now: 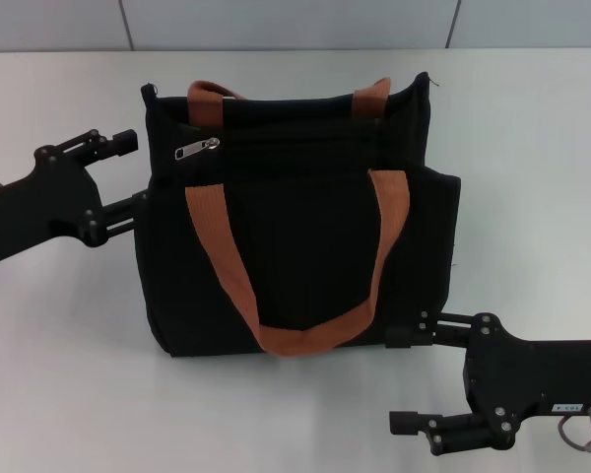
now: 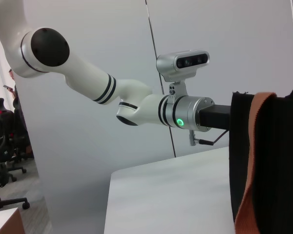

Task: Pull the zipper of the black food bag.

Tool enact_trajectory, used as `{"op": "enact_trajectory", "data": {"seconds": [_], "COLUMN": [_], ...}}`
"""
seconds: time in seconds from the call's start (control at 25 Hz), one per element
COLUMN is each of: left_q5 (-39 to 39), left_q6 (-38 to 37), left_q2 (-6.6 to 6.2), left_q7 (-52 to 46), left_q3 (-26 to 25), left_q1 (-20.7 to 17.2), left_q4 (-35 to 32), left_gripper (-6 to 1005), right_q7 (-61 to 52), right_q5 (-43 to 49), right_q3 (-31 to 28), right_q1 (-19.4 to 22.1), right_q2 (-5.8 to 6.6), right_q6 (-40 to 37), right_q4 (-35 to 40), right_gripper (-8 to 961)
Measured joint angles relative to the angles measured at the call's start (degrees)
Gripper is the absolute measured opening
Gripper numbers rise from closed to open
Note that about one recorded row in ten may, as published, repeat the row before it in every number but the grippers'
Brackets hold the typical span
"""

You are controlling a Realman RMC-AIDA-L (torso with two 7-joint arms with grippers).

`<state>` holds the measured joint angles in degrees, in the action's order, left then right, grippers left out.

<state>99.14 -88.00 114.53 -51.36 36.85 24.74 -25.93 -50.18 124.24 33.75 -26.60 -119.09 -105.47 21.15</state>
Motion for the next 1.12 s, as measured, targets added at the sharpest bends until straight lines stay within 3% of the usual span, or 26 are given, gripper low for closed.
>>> {"op": "enact_trajectory", "data": {"seconds": [0.28,0.48,0.76,1.04,1.12], "left_q5": [-4.6,-7.5,-7.6,-7.6,-7.6], "left_q6": [-1.5,-4.6,-9.1,-10.3,-10.9], "left_q2": [1.15,1.66,1.81,2.58,2.77], "left_q7": [2.6,5.1,7.1,7.5,8.2], "left_q3": [-3.4,-3.8,-3.8,-3.8,-3.8], "left_q1": [-0.8,-2.0,-3.5,-4.3,-4.6], "left_q4": [0.0,0.0,0.3,0.5,0.5], "left_gripper": [651,415,216,24,25], "right_q7": [0.0,0.0,-3.5,-26.4,-32.8], "right_q5": [-0.2,-0.3,-3.3,-17.5,-19.4], "right_q3": [0.0,-0.1,-1.6,-1.6,-1.6], "right_q1": [0.0,0.0,-0.5,-3.9,-5.5], "right_q2": [0.0,0.0,0.13,0.58,0.65], "right_q6": [0.0,-0.1,-8.4,-13.7,-12.9], "right_q4": [-0.1,-0.1,0.1,1.7,2.3], "right_gripper": [806,805,805,805,805]}}
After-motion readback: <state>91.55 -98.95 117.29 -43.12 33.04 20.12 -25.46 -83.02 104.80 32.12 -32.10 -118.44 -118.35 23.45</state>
